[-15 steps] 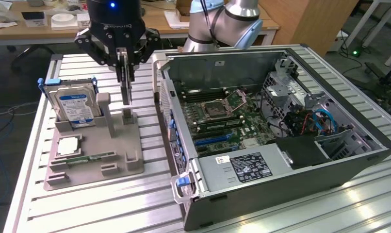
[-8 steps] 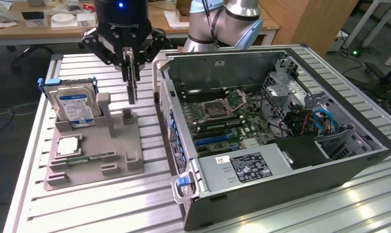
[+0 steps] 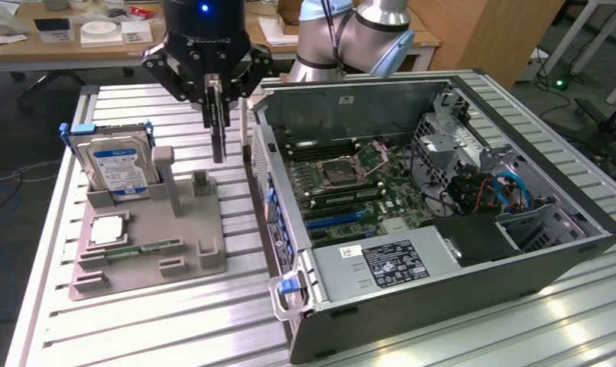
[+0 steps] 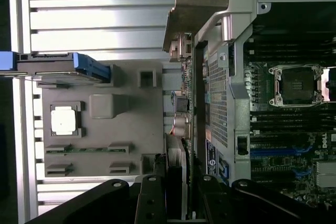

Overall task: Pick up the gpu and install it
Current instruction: 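Pick up the gpu and move the gpu toward the slot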

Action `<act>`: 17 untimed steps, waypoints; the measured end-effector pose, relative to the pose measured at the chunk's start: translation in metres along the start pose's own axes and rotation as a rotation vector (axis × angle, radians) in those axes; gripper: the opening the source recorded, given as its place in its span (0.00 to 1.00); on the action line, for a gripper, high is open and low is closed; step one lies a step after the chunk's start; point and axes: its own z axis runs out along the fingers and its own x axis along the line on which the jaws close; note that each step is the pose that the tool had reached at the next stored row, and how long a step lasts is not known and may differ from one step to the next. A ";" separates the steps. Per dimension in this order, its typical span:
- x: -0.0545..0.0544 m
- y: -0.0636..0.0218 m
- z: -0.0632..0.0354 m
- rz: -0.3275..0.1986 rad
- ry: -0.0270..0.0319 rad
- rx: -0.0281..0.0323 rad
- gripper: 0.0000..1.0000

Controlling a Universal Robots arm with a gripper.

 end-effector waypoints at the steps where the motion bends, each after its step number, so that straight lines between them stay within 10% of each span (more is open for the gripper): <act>1: -0.001 0.0001 0.0000 0.000 0.0000 0.0000 0.27; 17: -0.026 0.0013 0.0001 0.000 0.0000 0.0000 0.27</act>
